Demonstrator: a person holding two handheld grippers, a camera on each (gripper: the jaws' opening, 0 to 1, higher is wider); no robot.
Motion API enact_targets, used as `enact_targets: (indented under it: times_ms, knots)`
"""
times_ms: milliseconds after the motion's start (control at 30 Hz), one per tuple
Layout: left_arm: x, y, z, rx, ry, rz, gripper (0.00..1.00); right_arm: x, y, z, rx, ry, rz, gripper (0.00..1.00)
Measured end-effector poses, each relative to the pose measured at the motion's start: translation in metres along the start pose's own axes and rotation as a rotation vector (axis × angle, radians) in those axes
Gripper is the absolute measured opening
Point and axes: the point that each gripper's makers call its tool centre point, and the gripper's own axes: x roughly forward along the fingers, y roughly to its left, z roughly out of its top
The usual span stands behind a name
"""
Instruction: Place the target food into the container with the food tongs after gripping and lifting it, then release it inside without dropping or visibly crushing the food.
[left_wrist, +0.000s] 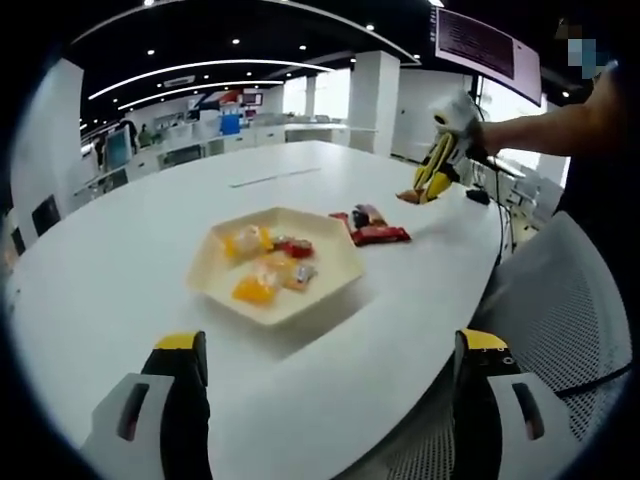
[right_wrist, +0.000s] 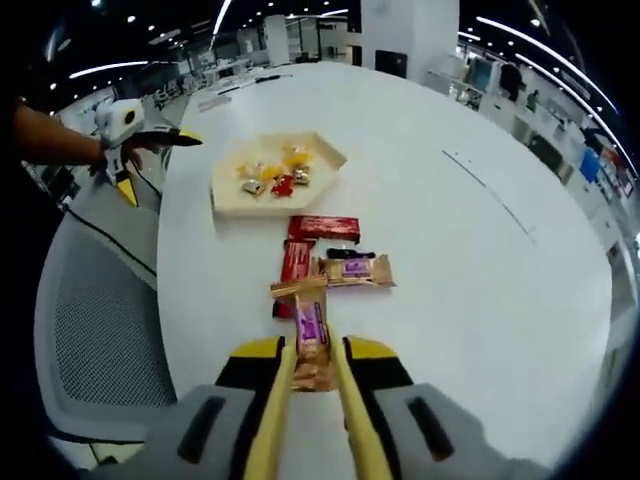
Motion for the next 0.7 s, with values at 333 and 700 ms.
enact_targets:
  times_ms: [333,700]
  knots:
    - [-0.002,0.002,0.003,0.016,-0.009,0.015,1.0,-0.001,-0.004,0.019,0.006,-0.018,-0.011,0.22]
    - [-0.002,0.004,0.002,0.015,-0.01,0.024,0.99,0.009,0.003,0.05,-0.021,-0.039,-0.001,0.22]
